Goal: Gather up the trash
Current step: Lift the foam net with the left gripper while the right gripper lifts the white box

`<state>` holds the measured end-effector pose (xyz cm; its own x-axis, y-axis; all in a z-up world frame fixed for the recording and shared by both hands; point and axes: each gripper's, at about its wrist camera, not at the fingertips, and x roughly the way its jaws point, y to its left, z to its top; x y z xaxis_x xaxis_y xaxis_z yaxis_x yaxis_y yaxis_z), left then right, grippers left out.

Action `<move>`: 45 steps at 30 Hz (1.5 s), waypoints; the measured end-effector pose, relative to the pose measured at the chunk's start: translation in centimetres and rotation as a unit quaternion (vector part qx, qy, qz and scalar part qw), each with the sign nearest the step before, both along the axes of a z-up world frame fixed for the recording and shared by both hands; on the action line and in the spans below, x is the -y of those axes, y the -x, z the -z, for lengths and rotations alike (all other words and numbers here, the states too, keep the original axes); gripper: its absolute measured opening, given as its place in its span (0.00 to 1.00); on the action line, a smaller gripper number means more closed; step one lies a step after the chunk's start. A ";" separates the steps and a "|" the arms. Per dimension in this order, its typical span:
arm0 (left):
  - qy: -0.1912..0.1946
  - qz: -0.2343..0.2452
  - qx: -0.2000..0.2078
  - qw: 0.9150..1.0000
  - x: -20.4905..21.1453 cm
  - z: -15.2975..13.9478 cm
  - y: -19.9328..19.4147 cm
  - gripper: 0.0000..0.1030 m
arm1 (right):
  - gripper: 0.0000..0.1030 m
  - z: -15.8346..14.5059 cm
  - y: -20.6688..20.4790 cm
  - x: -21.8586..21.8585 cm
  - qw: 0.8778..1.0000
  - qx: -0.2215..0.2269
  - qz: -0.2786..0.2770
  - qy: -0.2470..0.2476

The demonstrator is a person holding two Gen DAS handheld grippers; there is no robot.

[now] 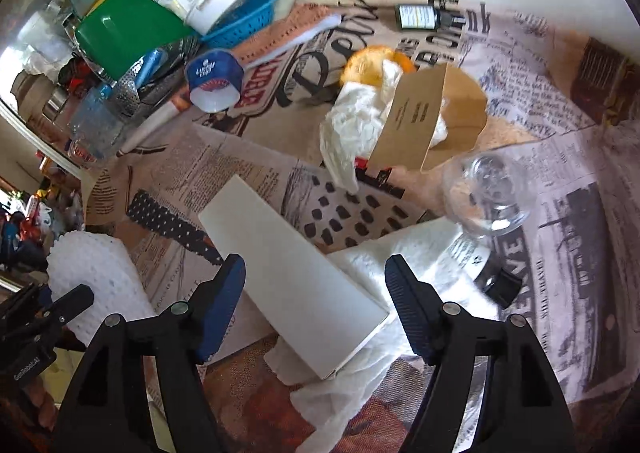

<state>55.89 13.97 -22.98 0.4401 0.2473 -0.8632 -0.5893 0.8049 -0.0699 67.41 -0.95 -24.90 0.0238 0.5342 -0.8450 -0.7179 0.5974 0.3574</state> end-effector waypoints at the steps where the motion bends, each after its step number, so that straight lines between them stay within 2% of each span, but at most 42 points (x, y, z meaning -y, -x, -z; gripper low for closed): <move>1: 0.001 -0.001 0.001 1.000 0.1 0.0 0.1 0.40 | 0.67 0.0 0.5 0.1 1.000 -0.004 -0.008 -0.002; 7: 0.001 -0.012 0.001 1.000 0.2 0.0 0.6 0.40 | 0.66 0.8 5.4 -1.5 0.996 0.025 -0.081 0.036; 10: 0.000 -0.019 0.002 1.000 0.3 -0.2 0.9 0.40 | 0.60 1.3 6.9 -2.2 0.992 0.053 -0.100 0.050; 12: -0.001 -0.020 0.004 1.000 0.4 -0.2 1.1 0.40 | 0.50 1.7 7.4 -2.8 0.990 0.062 -0.113 0.060; 16: -0.004 -0.026 0.007 1.000 0.7 -0.5 1.6 0.40 | 0.50 1.9 8.2 -3.4 0.988 0.084 -0.113 0.064; 21: -0.004 -0.028 0.017 0.999 1.0 -1.1 2.4 0.40 | 0.48 1.1 8.3 -2.7 0.992 0.073 -0.090 0.040; 27: -0.009 0.003 0.040 0.999 0.9 -2.3 3.1 0.40 | 0.47 -2.8 9.2 -1.1 0.996 0.091 -0.020 0.004; 33: -0.009 0.074 0.084 0.994 0.2 -4.5 4.9 0.40 | 0.47 -7.4 12.0 1.6 0.990 0.115 0.082 -0.030; 36: -0.006 0.119 0.100 0.988 -0.4 -5.3 6.3 0.40 | 0.47 -9.2 14.7 3.0 0.981 0.130 0.141 -0.037; 40: -0.012 0.180 0.122 0.976 -0.8 -6.6 9.0 0.40 | 0.47 -11.2 19.3 4.7 0.963 0.154 0.218 -0.043; 45: -0.016 0.235 0.138 0.962 -0.2 -7.4 12.1 0.40 | 0.47 -12.2 24.4 6.3 0.943 0.156 0.290 -0.050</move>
<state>43.74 14.17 -15.54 0.7207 -0.0108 -0.6931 -0.1224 0.9822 -0.1426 42.99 -7.27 -12.69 0.5747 0.4317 -0.6952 -0.3604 0.8962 0.2586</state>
